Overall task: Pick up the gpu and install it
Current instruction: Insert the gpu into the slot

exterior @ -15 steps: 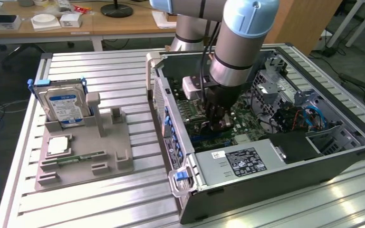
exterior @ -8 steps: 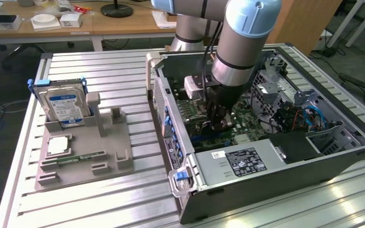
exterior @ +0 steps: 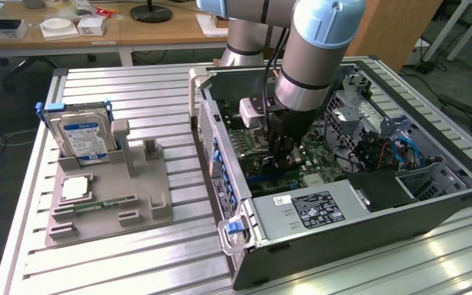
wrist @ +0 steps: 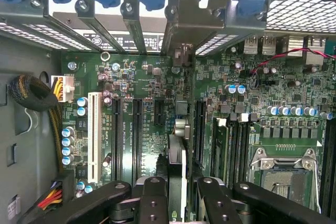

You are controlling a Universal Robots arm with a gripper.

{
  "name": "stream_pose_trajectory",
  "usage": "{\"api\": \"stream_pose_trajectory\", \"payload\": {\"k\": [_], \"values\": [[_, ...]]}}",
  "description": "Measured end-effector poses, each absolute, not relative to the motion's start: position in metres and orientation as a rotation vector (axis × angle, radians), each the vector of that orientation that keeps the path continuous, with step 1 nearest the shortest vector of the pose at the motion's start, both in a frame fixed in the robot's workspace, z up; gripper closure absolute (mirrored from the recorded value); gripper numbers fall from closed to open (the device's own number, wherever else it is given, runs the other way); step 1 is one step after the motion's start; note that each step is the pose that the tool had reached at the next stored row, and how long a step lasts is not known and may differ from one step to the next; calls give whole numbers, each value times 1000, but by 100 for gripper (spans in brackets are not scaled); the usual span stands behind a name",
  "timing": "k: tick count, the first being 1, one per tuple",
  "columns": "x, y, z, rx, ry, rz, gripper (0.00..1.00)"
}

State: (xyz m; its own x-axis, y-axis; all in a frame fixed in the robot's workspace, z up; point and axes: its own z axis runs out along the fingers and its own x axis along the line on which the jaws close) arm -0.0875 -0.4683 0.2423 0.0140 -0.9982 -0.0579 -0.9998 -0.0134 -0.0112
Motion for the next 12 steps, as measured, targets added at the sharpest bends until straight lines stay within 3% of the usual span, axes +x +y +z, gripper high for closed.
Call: {"api": "stream_pose_trajectory", "payload": {"k": [12], "values": [[-88, -468, 242, -2204, 2175, 57, 74]]}}
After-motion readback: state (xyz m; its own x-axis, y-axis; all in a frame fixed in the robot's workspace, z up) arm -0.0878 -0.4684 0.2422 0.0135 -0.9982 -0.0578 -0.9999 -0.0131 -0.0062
